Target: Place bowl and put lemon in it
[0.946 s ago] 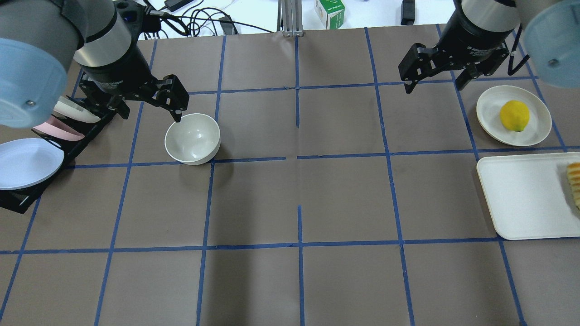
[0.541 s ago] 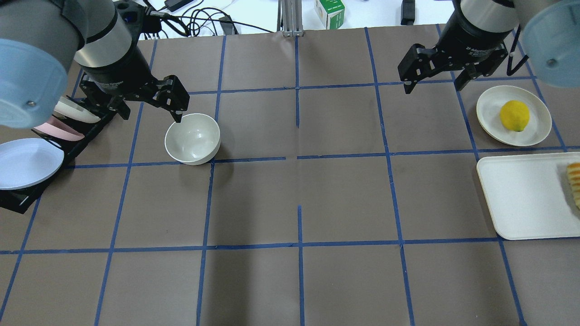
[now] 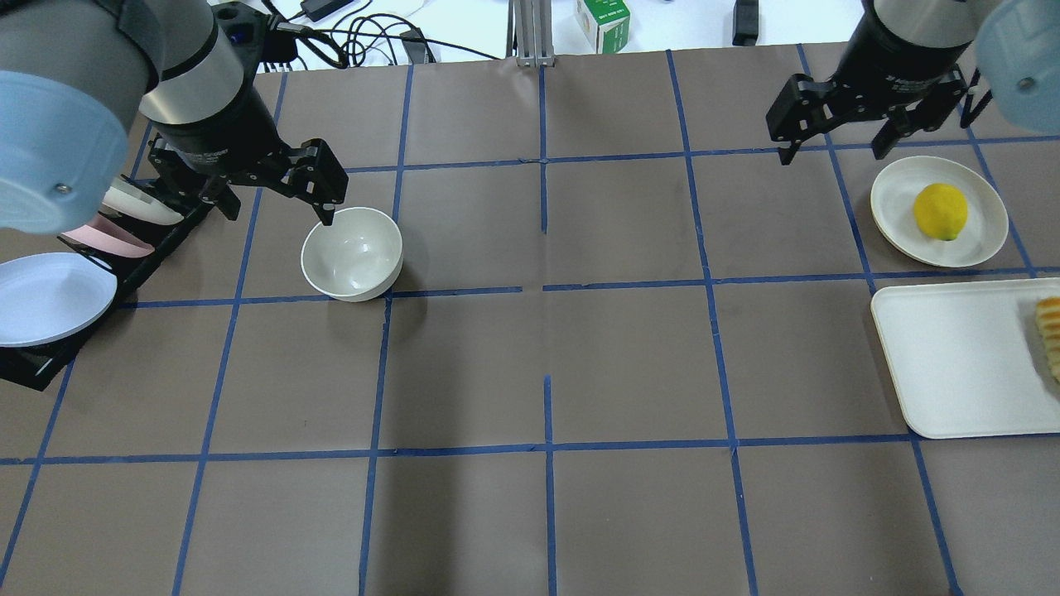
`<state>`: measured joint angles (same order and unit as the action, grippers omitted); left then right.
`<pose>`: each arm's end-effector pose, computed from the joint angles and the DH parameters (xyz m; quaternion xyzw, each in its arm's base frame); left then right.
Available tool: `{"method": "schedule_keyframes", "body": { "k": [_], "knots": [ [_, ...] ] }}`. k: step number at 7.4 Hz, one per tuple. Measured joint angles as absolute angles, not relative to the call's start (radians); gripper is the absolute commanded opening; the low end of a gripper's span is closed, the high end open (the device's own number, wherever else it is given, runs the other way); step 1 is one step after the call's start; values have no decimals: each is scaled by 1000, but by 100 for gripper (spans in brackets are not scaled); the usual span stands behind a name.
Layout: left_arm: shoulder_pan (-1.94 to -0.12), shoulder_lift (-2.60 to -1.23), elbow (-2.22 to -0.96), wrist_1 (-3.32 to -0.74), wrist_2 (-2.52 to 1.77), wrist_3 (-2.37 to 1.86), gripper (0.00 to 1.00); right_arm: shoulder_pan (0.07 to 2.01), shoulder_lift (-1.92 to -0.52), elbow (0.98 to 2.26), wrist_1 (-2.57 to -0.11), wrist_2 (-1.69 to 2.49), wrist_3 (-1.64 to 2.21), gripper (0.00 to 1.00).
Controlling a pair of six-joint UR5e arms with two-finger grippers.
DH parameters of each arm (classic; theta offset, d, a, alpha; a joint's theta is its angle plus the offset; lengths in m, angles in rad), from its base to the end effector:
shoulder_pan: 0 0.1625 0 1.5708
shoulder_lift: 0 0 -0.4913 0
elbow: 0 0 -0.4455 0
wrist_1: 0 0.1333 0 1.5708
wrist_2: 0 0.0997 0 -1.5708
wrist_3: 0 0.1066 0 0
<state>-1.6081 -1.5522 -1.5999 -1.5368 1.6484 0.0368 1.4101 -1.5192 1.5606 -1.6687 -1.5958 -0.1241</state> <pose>-0.1450 -0.5335 0.5451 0.0366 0.9985 -0.0117 0.0388 0.0368 -0.5895 0.5339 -0.0186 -0.9993 0.0262 0.0164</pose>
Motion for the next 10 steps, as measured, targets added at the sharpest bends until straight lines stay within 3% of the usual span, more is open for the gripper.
{"method": "schedule_keyframes", "body": {
  "k": [5,8,10],
  "knots": [
    [-1590,-1562,-1599,-1531,1643,37,100,1019,-1443,1551,-1700,-1605,-531,100],
    [-1494,-1566,-1589,-1526,1636,41,100,992,-1356,1553,-1818,-1577,-566,100],
    [-1387,-1596,-1596,-1508,1578,111,100,993,-1222,1560,-1913,-1555,-567,100]
  ]
}}
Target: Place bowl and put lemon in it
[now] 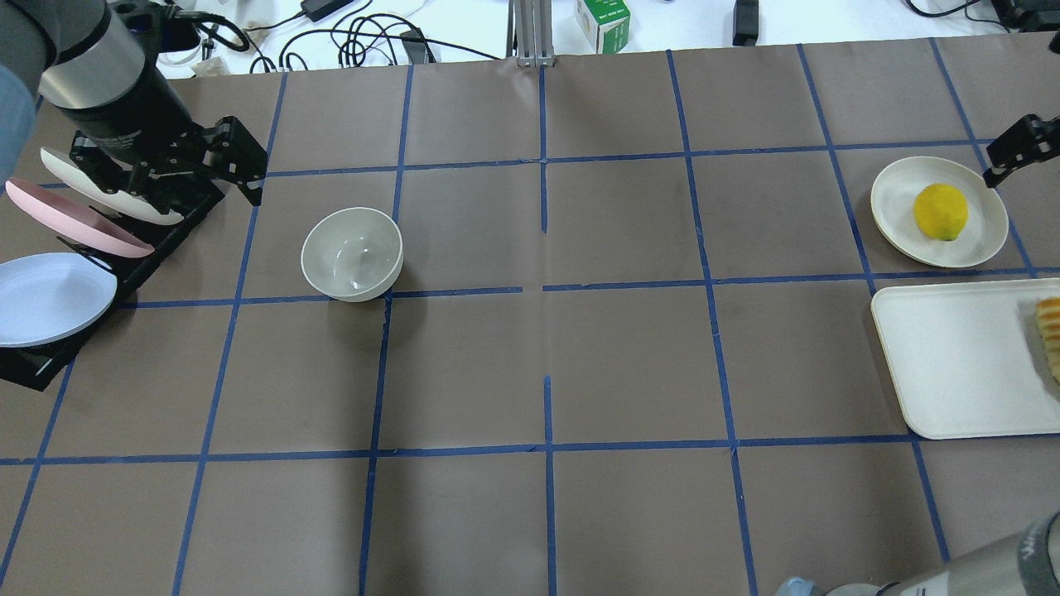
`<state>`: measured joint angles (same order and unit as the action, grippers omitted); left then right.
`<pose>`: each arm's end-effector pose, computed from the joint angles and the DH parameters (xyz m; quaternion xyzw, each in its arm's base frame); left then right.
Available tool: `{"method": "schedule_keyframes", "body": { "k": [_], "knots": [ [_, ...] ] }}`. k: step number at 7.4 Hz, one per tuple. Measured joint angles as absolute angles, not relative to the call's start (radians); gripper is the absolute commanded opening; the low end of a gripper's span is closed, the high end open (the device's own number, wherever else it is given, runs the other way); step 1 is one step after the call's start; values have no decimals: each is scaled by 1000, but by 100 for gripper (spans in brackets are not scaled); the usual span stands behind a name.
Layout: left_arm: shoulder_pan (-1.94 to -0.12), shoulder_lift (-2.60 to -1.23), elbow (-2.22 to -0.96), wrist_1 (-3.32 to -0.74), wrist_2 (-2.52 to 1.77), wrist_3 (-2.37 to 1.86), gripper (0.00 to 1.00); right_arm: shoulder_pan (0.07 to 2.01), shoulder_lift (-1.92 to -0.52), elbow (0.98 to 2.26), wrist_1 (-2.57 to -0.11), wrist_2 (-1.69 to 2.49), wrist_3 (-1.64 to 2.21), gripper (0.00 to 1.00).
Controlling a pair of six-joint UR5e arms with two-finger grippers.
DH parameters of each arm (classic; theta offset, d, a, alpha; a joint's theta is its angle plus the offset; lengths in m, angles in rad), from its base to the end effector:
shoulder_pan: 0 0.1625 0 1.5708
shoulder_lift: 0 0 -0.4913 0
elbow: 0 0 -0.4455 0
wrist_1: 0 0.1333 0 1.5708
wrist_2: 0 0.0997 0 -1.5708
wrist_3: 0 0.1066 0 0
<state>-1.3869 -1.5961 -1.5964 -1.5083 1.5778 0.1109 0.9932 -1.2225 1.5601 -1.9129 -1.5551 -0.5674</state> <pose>-0.0282 -0.5731 0.5255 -0.0365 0.9993 -0.0052 0.0043 -0.2627 -0.6503 0.3706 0.0051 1.0000 -0.0061 0.0054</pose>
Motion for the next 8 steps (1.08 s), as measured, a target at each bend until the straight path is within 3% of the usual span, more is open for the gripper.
{"method": "schedule_keyframes", "body": {
  "k": [3,4,5,6,7,8],
  "knots": [
    [-1285,-1703,-1598,-1437,1485,248,100,998,-1059,1560,-2028,-1550,-568,100],
    [-1284,-1744,-1598,-1414,1462,242,100,1000,-1030,1559,-2053,-1550,-567,95],
    [-1287,-1781,-1599,-1389,1437,233,100,1001,-1013,1558,-2068,-1550,-568,44],
    [-1295,-1817,-1606,-1357,1426,230,100,1003,-1006,1557,-2074,-1550,-568,17],
    [-1308,-1851,-1623,-1293,1422,227,100,1005,-1004,1556,-2075,-1549,-567,9],
    [-1317,-1886,-1649,-1207,1420,229,100,1007,-1004,1556,-2075,-1545,-567,8]
  ]
}}
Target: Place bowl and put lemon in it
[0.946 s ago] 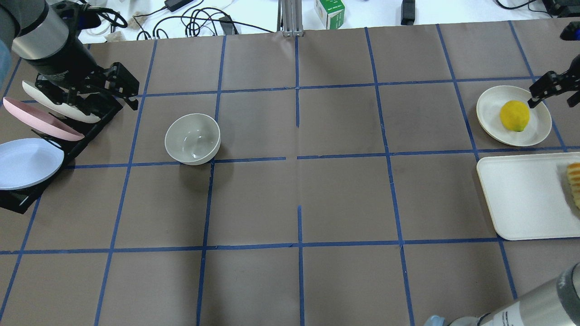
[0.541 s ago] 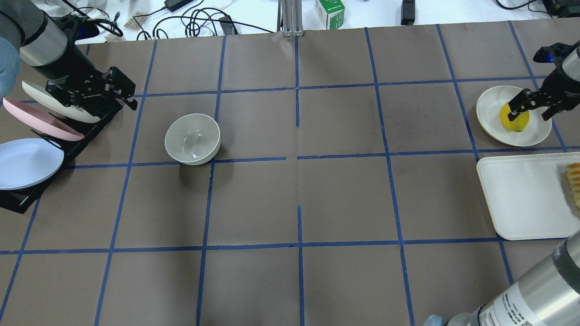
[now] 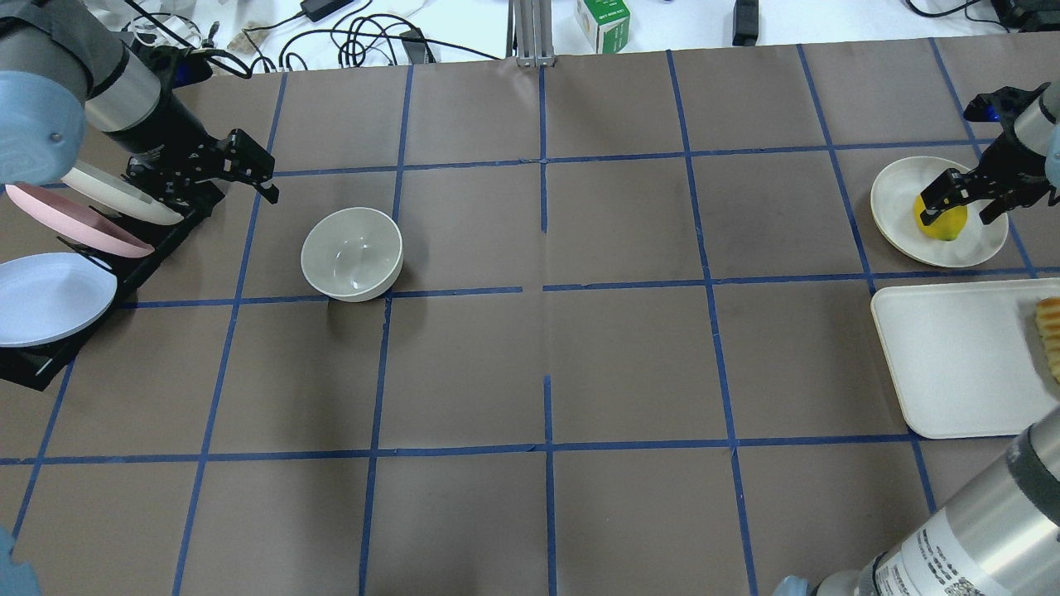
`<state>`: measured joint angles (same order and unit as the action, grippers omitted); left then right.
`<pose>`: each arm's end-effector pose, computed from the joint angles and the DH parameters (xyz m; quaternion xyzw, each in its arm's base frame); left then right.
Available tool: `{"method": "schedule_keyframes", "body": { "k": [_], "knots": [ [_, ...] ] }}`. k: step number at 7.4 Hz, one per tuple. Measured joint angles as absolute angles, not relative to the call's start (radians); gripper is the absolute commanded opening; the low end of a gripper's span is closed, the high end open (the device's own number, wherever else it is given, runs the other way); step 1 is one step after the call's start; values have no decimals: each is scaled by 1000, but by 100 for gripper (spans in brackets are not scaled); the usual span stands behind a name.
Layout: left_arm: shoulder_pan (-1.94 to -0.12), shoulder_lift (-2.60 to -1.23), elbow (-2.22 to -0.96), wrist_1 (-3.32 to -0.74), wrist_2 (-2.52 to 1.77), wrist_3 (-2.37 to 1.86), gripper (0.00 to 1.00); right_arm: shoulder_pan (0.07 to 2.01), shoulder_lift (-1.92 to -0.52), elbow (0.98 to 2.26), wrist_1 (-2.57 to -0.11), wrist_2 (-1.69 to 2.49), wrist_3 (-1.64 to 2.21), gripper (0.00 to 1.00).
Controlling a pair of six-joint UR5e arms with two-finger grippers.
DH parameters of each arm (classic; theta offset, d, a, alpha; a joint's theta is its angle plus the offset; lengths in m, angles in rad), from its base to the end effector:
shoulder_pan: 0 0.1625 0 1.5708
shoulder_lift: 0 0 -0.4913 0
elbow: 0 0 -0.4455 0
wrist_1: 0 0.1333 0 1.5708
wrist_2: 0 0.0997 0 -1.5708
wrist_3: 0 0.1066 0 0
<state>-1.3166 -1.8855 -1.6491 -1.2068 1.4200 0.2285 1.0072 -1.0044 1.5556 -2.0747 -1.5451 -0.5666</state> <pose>0.0215 -0.6765 0.3508 0.0139 -0.9970 0.0040 0.0766 -0.2791 -0.6963 0.2326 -0.0012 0.9996 0.0131 0.0235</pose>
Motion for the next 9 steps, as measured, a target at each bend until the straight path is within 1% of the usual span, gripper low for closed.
{"method": "schedule_keyframes", "body": {
  "k": [2,3,4,5,6,8,9],
  "knots": [
    [-1323,-1955,-1699,-1078,1420,239,100,1017,-1030,1554,-2057,-1527,-567,8],
    [-1324,-1986,-1713,-1055,1420,238,100,1029,-1085,1551,-2011,-1524,-568,9],
    [-1325,-2006,-1720,-1045,1419,239,61,1036,-1165,1546,-1931,-1524,-568,10],
    [-1325,-2019,-1723,-1041,1418,243,19,1039,-1251,1542,-1845,-1525,-566,10],
    [-1326,-2030,-1724,-1040,1417,249,0,1041,-1333,1541,-1757,-1526,-562,9],
    [-1328,-2040,-1723,-1040,1416,252,0,1042,-1459,1547,-1617,-1526,-555,9],
    [-1329,-2041,-1719,-1041,1416,252,0,1043,-1489,1551,-1583,-1525,-552,9]
  ]
}}
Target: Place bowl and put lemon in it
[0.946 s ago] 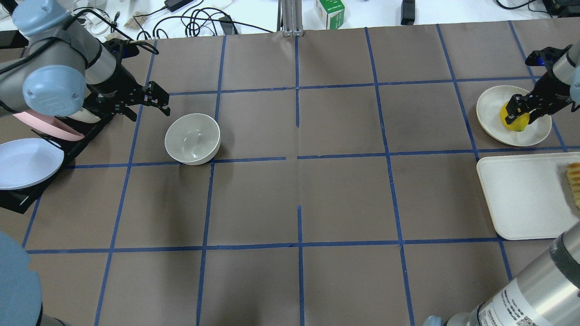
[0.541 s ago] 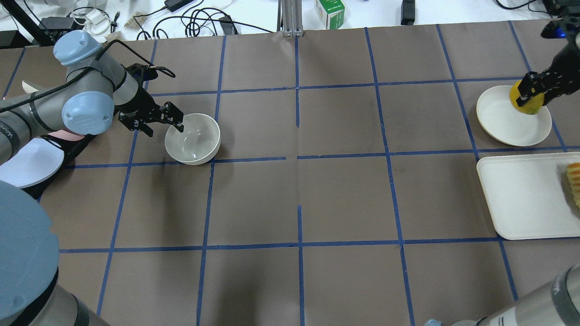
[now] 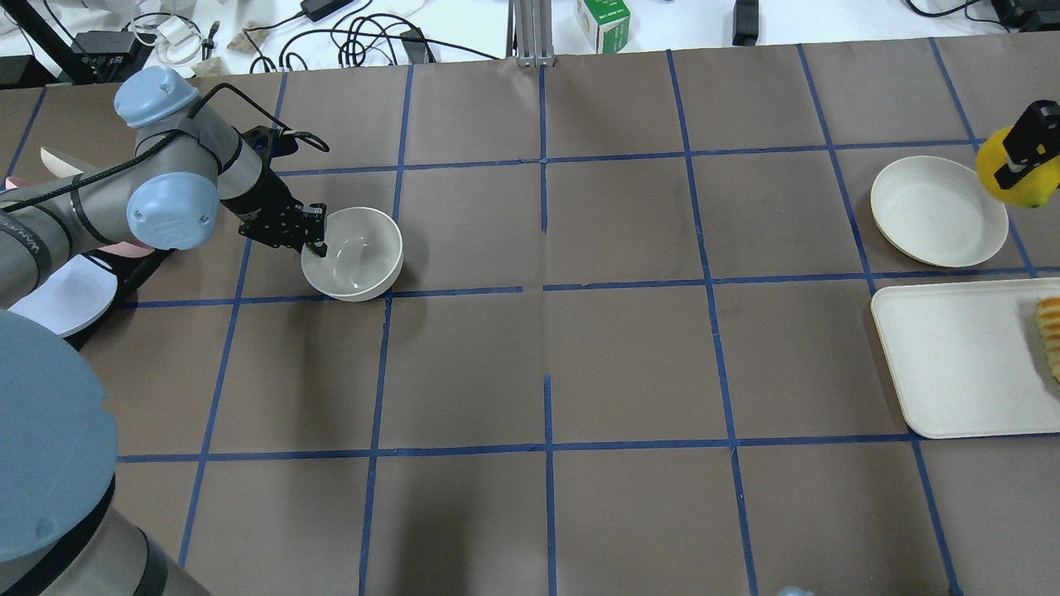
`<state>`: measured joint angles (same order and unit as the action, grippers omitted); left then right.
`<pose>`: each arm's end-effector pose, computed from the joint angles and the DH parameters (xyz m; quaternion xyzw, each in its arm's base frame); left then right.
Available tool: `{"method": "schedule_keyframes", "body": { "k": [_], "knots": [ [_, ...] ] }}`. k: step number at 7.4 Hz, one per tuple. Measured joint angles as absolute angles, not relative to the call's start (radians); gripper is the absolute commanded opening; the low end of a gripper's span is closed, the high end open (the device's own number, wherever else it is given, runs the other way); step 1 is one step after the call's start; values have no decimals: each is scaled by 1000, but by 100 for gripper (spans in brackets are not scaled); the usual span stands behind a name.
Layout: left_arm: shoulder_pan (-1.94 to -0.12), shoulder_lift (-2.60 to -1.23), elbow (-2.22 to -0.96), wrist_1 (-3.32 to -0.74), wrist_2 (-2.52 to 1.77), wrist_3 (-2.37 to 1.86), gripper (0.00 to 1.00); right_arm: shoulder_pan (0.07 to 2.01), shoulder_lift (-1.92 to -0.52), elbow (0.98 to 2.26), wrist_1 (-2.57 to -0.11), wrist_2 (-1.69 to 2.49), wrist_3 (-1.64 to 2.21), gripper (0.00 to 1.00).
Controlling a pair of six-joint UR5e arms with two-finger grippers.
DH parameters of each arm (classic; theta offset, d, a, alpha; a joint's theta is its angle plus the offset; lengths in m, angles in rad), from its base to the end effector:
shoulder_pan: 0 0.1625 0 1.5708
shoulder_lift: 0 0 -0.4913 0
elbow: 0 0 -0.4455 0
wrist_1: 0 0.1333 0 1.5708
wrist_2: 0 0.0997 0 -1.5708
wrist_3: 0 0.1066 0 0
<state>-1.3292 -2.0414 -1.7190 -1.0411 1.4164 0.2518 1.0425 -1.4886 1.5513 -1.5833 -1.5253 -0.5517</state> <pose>0.0163 -0.6918 0.2282 -0.0016 -0.9960 -0.0243 0.0856 -0.1726 -0.5699 0.5129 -0.0111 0.9994 0.0098 0.0324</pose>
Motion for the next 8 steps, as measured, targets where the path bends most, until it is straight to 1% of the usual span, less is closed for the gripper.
{"method": "schedule_keyframes", "body": {
  "k": [2,3,6,8],
  "knots": [
    [-1344,-2033,-1705,-1050,1415,238,0,1063,-1509,1554,-1559,-1523,-522,11],
    [-1376,-2014,-1692,-1065,1401,205,0,1114,-1516,1547,-1550,-1521,-449,11],
    [-1564,-1964,-1684,-1090,1337,12,0,1411,-1525,1513,-1549,-1517,-56,10],
    [-1700,-1984,-1690,-1045,1329,-130,0,1551,-1516,1507,-1555,-1512,157,10]
  ]
}}
